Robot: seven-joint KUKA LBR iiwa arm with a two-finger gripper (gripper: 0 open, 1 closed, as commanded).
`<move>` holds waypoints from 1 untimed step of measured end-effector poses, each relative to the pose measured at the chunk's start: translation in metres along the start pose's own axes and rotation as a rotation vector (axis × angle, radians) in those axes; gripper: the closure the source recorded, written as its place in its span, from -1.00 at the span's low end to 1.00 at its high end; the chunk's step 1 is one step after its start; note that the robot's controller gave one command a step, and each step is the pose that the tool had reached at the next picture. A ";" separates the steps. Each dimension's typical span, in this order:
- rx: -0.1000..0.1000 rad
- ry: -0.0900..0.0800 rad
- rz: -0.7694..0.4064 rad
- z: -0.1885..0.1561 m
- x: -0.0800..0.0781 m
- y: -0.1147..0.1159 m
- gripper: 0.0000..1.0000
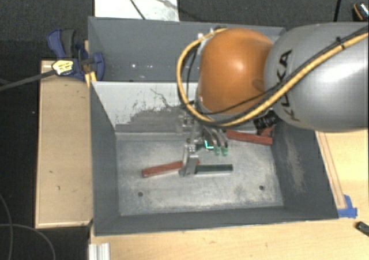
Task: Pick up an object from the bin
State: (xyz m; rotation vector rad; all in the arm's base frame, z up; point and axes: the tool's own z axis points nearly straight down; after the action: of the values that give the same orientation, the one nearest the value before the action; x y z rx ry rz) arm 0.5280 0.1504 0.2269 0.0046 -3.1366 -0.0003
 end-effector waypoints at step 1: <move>0.001 0.001 -0.178 0.156 0.020 -0.018 -1.00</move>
Offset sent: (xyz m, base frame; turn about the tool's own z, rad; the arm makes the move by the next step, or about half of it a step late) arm -0.0189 -0.0178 -0.1526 -0.1781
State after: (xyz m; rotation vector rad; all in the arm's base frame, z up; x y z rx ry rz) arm 0.5073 0.1319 0.0706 0.2830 -3.1226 0.0011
